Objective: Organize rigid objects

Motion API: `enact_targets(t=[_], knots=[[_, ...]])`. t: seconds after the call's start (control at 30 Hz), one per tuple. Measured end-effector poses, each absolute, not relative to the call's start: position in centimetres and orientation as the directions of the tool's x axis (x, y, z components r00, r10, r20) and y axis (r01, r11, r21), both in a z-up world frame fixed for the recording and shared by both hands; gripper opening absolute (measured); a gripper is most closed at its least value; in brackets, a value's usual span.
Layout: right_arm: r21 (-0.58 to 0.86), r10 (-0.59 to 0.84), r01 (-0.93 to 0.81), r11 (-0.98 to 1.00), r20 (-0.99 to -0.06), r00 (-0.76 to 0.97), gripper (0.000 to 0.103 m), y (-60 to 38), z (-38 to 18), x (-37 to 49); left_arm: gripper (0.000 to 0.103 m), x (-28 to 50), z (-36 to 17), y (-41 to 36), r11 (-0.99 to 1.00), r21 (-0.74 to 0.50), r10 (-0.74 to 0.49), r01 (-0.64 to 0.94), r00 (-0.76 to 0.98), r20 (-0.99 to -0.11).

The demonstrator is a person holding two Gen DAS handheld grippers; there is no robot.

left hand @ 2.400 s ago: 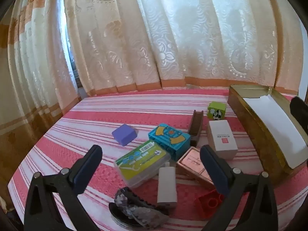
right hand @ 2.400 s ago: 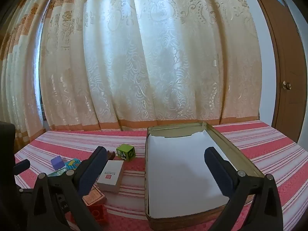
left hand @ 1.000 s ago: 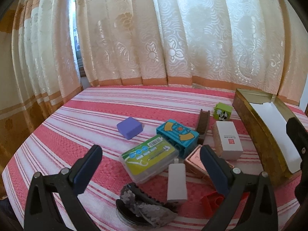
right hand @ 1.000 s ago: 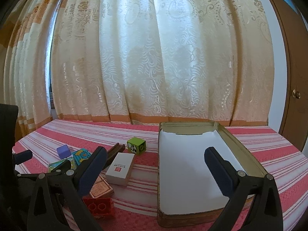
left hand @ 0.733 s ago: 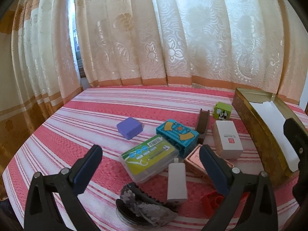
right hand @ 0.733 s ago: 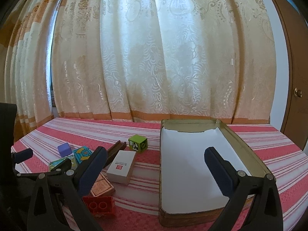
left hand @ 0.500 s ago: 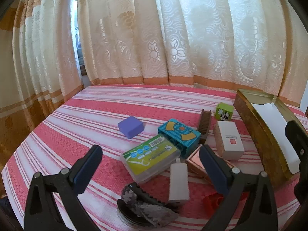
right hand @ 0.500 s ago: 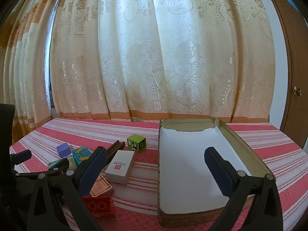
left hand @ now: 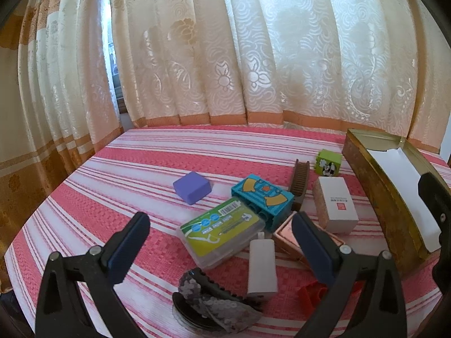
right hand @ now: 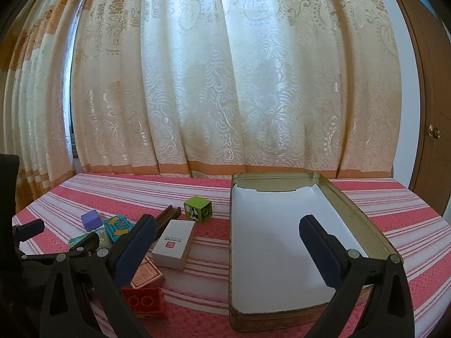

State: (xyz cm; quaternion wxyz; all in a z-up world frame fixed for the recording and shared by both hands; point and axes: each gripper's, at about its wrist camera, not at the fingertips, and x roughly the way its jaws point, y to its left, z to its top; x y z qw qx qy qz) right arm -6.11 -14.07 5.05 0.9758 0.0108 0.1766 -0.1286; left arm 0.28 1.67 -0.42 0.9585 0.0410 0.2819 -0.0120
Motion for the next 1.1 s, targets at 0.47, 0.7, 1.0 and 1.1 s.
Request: enact_targets(t=[0.47,0.7,1.0,1.1], knots=[[-0.024,-0.246,0.254,0.967,-0.349,0.904,0.102,-14.13,5.07,-6.08,0.102,0.33,-0.40,2.02,0.996,0.072,0.001,0.045,0.839,-0.544],[-0.026,-0.244,0.251,0.968,-0.349,0.905,0.102,-14.04,5.07,-6.11,0.102,0.38,-0.40,2.07,0.996,0.071,0.001,0.045,0.840,-0.543],[-0.025,-0.241,0.248,0.968,-0.354,0.904,0.102,-14.00,5.04,-6.04,0.102,0.41,-0.48,2.20,0.997,0.069,-0.001,0.046,0.838,-0.546],[-0.023,-0.237,0.245,0.969,-0.354,0.905,0.102,-13.99,5.05,-6.04,0.102,0.42,-0.56,2.35,0.997,0.066,-0.001,0.045,0.834,-0.552]])
